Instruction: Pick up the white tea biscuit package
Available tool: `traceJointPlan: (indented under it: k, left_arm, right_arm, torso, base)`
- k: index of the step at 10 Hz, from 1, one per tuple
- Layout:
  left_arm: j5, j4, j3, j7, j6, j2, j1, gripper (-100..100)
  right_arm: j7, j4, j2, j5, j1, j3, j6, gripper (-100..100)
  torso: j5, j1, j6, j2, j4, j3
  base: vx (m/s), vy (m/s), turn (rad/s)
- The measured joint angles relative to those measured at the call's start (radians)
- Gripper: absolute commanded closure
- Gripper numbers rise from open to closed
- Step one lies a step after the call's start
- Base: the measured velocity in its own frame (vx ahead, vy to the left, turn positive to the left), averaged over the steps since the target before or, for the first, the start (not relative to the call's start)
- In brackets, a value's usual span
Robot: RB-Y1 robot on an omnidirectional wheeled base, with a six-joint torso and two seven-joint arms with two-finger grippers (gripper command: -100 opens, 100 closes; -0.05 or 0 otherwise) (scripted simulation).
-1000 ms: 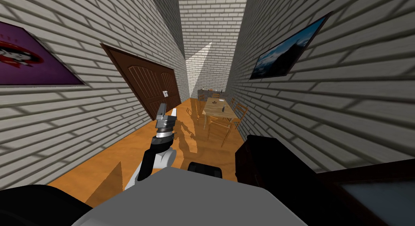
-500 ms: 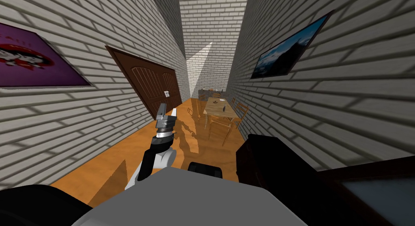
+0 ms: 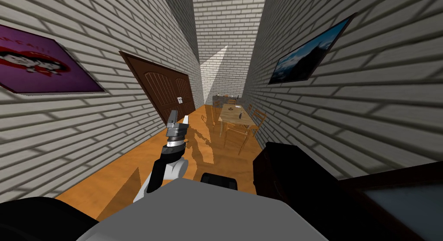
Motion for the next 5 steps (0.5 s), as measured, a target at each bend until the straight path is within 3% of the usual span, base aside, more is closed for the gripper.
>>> traceJointPlan:
  k: [1, 2, 4, 5]
  left_arm:
    - [0.000, 0.000, 0.000, 0.000, 0.000, 0.000, 0.000, 0]
    - [0.000, 0.000, 0.000, 0.000, 0.000, 0.000, 0.000, 0]
    - [0.000, 0.000, 0.000, 0.000, 0.000, 0.000, 0.000, 0]
    - [0.000, 0.000, 0.000, 0.000, 0.000, 0.000, 0.000, 0]
  right_arm:
    - [-0.024, -0.005, -0.016, 0.019, 0.003, -0.009, -0.006, 100]
    - [-0.049, 0.033, -0.022, 0.051, -0.025, -0.008, -0.029, 100]
    - [-0.069, -0.022, -0.046, 0.049, 0.014, -0.028, -0.006, 100]
    - [-0.069, -0.024, -0.046, 0.049, 0.014, -0.028, -0.004, 0]
  torso:
    - [0.000, 0.001, 0.000, 0.000, 0.000, 0.000]
    - [0.001, 0.001, 0.000, 0.000, 0.000, 0.000]
    - [0.000, 0.001, 0.001, -0.001, 0.000, 0.000]
    - [0.000, 0.000, 0.000, -0.002, 0.000, -0.001]
  base:
    - [-0.053, 0.047, 0.027]
    - [-0.044, 0.037, 0.017]
    - [-0.013, 0.009, -0.007]
    - [0.000, 0.000, 0.000]
